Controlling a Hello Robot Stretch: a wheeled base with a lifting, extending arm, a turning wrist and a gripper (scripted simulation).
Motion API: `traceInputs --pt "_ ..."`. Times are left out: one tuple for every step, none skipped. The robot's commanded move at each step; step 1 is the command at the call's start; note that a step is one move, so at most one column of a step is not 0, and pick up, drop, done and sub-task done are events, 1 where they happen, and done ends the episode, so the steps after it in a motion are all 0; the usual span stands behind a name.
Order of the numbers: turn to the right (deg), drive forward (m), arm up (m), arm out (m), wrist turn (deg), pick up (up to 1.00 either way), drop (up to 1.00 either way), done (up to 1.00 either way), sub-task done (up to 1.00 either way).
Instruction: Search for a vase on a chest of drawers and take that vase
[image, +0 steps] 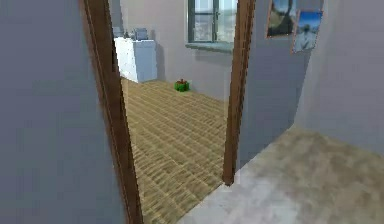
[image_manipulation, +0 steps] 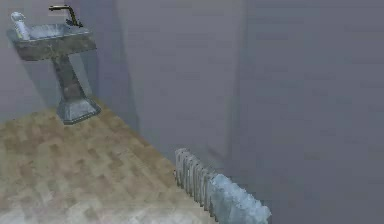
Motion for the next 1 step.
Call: traceInputs --pt "3.0 0.00 0.00 0.00 0.0 0.00 0.00 0.00 0.00"
